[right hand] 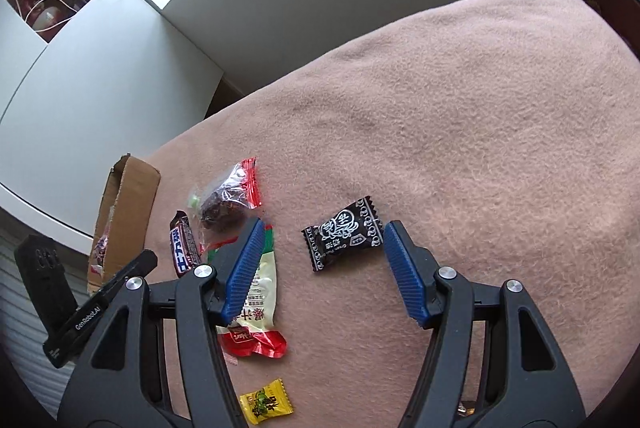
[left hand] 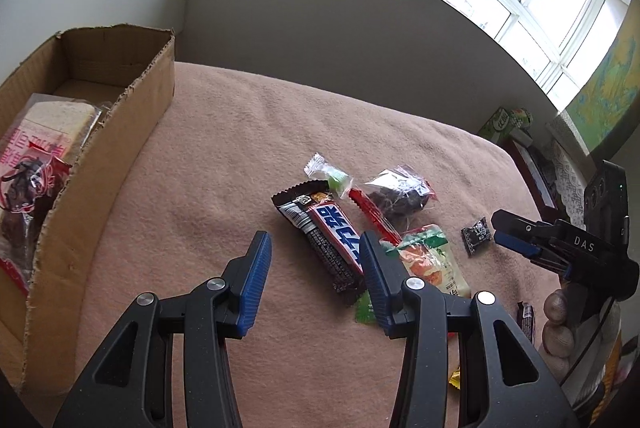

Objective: Organize snacks
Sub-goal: 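Grasp the Snickers bar with the left gripper while the right grasps the black candy, then carry the Snickers bar and black candy into the box and open both grippers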

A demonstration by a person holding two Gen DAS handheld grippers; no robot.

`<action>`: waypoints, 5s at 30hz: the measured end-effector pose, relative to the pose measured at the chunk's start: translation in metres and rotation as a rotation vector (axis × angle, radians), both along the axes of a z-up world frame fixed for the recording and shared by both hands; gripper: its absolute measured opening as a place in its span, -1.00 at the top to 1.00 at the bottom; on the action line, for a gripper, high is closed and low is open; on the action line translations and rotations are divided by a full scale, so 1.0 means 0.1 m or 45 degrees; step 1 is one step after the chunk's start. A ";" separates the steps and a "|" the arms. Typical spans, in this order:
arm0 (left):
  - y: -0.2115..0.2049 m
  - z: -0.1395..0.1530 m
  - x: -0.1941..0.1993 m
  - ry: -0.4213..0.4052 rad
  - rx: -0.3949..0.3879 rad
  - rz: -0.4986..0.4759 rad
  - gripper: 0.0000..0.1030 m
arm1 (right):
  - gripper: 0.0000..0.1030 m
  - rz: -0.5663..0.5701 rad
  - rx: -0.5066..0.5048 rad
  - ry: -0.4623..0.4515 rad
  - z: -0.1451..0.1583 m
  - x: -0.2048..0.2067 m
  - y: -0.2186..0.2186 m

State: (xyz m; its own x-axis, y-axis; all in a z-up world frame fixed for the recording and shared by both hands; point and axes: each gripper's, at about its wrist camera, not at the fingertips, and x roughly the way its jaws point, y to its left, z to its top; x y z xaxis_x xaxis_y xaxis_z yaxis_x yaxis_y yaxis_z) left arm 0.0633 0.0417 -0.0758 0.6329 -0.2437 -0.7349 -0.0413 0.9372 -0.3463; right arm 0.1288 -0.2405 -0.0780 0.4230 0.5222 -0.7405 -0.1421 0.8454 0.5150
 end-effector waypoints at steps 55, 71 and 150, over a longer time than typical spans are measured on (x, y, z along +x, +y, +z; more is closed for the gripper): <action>-0.31 -0.24 0.24 0.031 0.328 -0.069 0.17 | 0.44 0.203 -0.588 -0.182 -0.07 0.00 0.73; -0.25 -0.24 0.31 0.035 0.344 -0.058 0.28 | 0.45 0.187 -0.537 -0.164 -0.04 -0.05 0.56; 1.71 0.53 -0.82 -0.292 0.103 0.381 -0.07 | -0.60 0.569 -0.099 -0.561 0.79 -0.98 2.74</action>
